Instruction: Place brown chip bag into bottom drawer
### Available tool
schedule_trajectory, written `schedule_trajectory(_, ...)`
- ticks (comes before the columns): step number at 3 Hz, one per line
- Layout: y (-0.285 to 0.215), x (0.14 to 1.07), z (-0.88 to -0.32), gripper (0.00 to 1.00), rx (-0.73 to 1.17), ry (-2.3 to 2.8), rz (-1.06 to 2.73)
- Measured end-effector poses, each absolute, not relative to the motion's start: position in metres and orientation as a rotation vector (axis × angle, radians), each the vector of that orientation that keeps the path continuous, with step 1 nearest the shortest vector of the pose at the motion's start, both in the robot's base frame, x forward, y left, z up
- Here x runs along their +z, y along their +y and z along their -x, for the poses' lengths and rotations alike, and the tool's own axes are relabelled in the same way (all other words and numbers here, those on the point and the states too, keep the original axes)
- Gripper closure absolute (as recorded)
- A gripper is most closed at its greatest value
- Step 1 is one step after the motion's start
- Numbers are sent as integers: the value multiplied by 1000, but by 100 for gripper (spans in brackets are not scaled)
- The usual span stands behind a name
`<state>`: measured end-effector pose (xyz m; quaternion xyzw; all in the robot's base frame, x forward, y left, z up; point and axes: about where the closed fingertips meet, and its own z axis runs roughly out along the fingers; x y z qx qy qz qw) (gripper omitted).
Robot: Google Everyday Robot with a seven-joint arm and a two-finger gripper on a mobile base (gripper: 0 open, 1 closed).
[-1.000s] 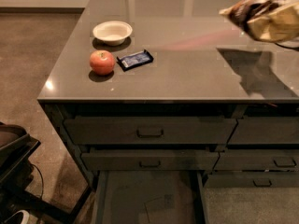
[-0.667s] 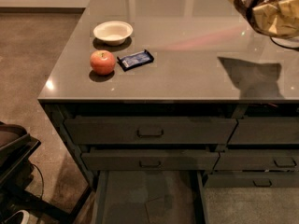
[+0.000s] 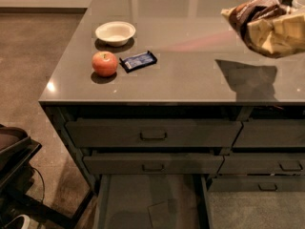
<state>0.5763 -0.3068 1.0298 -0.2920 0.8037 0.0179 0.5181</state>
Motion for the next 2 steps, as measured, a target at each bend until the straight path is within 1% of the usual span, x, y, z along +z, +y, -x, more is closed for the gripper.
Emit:
schedule_trajectory(1,-281,1007,-556,100,223,1973,615)
schedule_trajectory(2,-248,959,-521,100,445,2086,517)
